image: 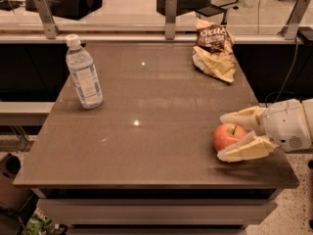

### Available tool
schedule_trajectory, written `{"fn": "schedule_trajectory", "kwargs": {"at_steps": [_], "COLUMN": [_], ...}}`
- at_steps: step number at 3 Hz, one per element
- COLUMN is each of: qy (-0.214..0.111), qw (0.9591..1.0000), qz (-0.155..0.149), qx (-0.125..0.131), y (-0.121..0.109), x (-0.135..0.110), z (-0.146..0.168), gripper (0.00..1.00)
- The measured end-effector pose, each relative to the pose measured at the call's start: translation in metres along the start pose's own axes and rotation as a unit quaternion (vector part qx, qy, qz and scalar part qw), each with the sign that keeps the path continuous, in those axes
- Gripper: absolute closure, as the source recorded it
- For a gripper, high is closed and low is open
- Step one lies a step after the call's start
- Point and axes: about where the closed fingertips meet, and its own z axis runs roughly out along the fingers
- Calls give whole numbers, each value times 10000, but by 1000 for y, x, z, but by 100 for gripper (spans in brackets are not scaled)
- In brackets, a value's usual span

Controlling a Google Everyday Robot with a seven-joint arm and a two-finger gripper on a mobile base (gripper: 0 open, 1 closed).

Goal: Move apple near blue plastic bottle

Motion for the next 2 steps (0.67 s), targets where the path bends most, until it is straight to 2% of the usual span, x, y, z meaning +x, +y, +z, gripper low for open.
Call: {"fn": "schedule_trajectory", "kwargs": {"at_steps": [2], "qy": [-74], "qw": [10000], "qz": [-7], "qx": [-58], "y": [4], "x": [-1], "z": [9], "gripper": [85]}}
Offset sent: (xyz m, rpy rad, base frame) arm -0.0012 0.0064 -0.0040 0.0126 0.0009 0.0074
